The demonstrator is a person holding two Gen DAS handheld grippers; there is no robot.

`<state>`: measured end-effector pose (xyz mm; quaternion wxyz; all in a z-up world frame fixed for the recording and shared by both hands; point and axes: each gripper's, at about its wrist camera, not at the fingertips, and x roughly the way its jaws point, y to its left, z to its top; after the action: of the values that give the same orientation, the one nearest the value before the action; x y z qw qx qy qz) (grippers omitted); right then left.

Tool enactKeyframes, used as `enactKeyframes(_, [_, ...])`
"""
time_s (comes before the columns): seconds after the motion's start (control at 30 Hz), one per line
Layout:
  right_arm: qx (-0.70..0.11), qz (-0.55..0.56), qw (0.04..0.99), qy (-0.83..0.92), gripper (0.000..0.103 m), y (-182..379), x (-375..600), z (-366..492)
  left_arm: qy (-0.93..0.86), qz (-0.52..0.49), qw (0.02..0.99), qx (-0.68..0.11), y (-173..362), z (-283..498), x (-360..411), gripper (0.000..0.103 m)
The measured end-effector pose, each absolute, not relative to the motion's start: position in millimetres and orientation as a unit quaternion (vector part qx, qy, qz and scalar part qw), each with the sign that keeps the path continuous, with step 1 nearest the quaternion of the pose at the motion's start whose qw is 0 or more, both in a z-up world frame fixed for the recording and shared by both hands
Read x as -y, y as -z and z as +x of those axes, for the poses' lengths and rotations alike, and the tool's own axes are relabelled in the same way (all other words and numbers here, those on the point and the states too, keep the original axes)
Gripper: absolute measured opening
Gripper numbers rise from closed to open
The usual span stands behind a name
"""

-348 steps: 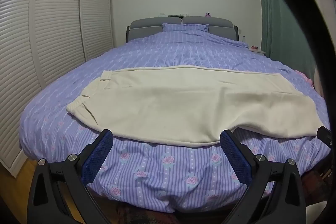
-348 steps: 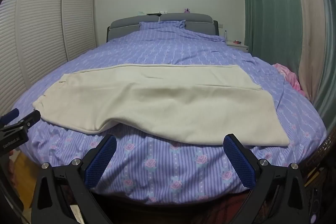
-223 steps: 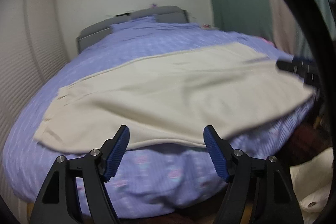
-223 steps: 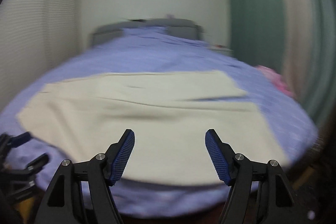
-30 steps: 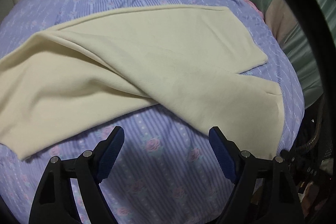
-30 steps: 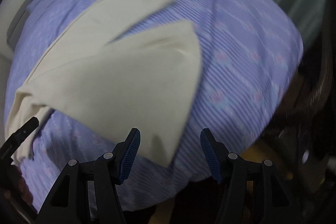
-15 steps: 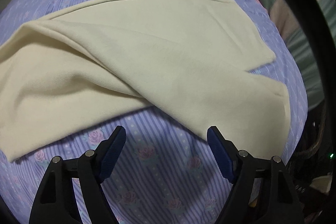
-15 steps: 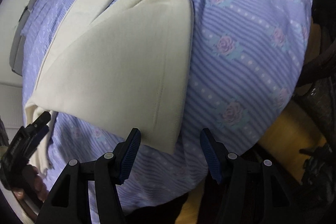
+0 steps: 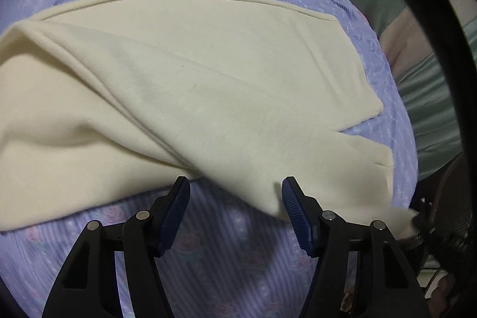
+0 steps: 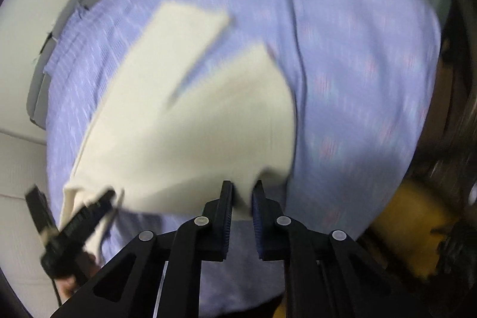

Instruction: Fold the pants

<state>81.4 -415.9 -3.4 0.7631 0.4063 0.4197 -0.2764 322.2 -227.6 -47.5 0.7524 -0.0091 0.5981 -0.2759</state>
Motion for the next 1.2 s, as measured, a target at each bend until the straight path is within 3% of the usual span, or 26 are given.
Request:
enactKeyframes(0.07, [-0.415,0.387,0.773,0.285,0.007,-8.2,418.2,86.7,0.277,-0.005,0.754,-0.596,48.0,324.6,229.9,0.063])
enactKeyframes(0.13, [-0.411,0.368,0.779,0.297,0.006,-16.8,419.2,90.4,0.278,-0.006,0.754,-0.595,46.5,327.6,231.4,0.053])
enactKeyframes(0.2, [-0.414,0.363,0.780,0.298,0.006,-18.6,420.6,88.4,0.273,-0.001,0.756,-0.595,43.9,327.7,231.7,0.020])
enactKeyframes(0.23, [-0.417,0.367,0.777,0.295,0.006,-16.5,423.9,84.8,0.271,0.000,0.760,-0.590,41.1,327.2,231.3,0.018])
enactKeyframes(0.4, [-0.437,0.420,0.747,0.273,0.010,7.9,425.6,67.3,0.277,0.000,0.760,-0.588,37.1,327.1,232.3,0.018])
enactKeyframes(0.5, [-0.456,0.435,0.730,0.264,0.046,30.5,411.2,58.8,0.279,-0.010,0.755,-0.593,36.4,328.8,228.7,0.017])
enactKeyframes(0.83, [-0.495,0.500,0.665,0.251,0.047,97.3,383.7,31.9,0.286,0.049,0.762,-0.579,31.0,318.9,234.9,0.017])
enactKeyframes(1.17, [-0.459,0.558,0.643,0.254,0.047,123.2,383.1,31.5,0.295,0.076,0.760,-0.574,32.9,319.1,240.0,0.017])
enactKeyframes(1.2, [-0.457,0.556,0.647,0.252,0.044,120.8,382.4,32.4,0.295,0.076,0.760,-0.574,32.9,319.3,239.9,0.017])
